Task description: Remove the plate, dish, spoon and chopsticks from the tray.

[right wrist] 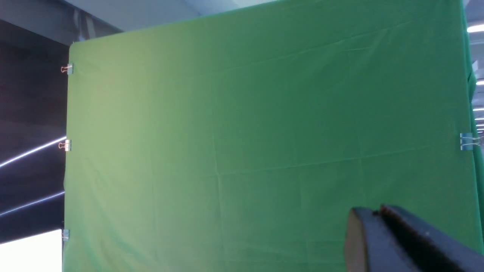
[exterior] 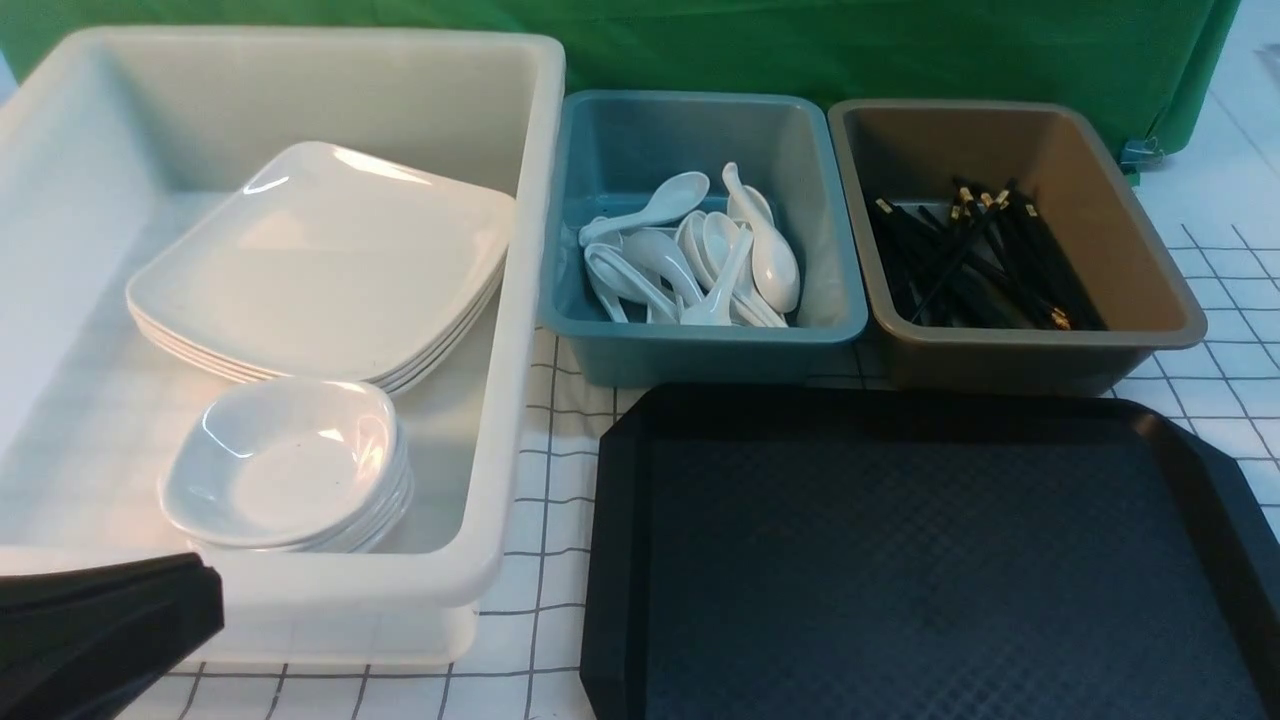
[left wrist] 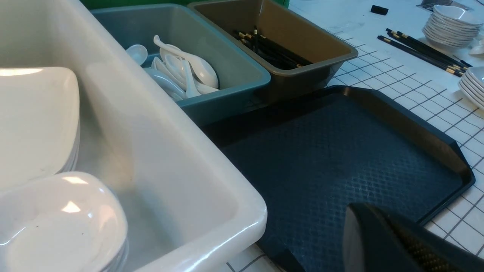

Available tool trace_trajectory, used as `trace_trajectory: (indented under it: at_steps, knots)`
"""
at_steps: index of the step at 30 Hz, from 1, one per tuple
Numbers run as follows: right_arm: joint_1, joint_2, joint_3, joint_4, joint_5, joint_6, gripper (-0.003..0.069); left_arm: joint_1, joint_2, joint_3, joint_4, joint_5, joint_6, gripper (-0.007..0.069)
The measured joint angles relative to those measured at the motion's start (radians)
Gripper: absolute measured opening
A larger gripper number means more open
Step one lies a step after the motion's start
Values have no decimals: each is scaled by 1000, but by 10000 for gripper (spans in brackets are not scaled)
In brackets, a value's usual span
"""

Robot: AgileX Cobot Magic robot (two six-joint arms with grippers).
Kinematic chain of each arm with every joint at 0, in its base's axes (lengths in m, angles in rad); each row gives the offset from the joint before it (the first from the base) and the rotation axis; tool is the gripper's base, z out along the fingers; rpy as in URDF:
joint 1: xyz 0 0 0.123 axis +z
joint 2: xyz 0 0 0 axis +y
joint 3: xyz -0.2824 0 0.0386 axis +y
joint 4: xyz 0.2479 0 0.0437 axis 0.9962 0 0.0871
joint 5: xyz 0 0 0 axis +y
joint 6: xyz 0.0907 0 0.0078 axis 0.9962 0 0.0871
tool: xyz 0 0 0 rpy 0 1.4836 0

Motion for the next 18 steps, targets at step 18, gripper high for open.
trace_trajectory:
  at_steps: [18]
  knots:
    - [0, 0, 0, 0, 0, 1, 105, 0, 0, 1, 15, -1, -1, -1]
